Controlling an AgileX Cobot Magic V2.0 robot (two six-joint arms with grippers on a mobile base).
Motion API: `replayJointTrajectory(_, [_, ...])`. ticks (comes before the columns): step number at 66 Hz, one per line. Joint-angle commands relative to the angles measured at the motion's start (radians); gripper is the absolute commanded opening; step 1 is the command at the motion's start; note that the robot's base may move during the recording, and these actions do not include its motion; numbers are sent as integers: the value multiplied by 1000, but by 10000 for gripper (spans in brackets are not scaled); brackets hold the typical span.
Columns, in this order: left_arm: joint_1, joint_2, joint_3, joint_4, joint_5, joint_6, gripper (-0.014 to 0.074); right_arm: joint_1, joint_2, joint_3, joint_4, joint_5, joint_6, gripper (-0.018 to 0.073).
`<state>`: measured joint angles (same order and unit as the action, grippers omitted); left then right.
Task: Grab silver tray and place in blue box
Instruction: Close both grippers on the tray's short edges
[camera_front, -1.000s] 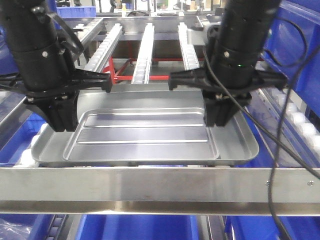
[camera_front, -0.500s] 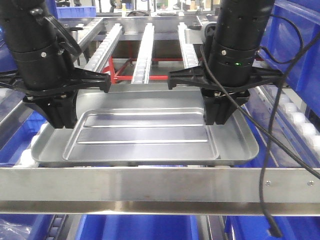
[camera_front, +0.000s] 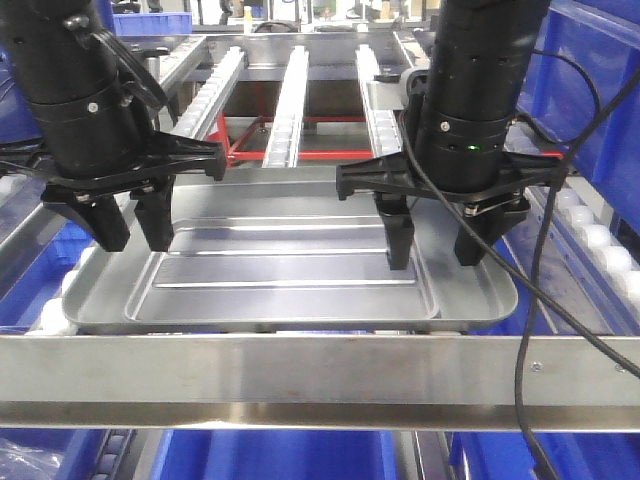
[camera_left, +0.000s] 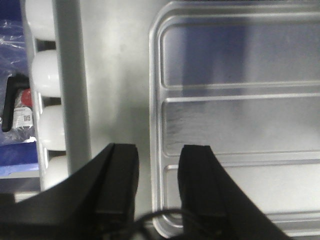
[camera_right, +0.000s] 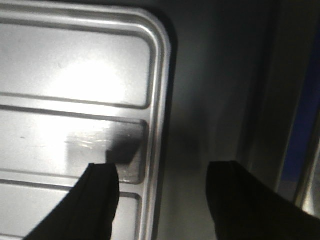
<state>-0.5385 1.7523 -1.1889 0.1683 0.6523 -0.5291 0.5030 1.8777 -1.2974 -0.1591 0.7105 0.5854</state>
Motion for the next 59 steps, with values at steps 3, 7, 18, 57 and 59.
replayJointTrajectory(3, [-1, -42, -24, 2, -34, -9, 158, -2, -51, -32, -19, -37, 0, 461])
replayJointTrajectory(7, [-1, -41, -24, 2, -38, -9, 158, -2, -51, -32, -19, -43, 0, 443])
replayJointTrajectory(18, [-1, -16, -24, -2, -33, -9, 158, -2, -44, -32, -19, -50, 0, 433])
replayJointTrajectory(57, [-1, 29, -24, -21, -44, -9, 158, -2, -22, -34, -19, -57, 8, 433])
replayJointTrajectory(59, [-1, 29, -24, -21, -51, -9, 158, -2, -17, -34, -19, -57, 8, 433])
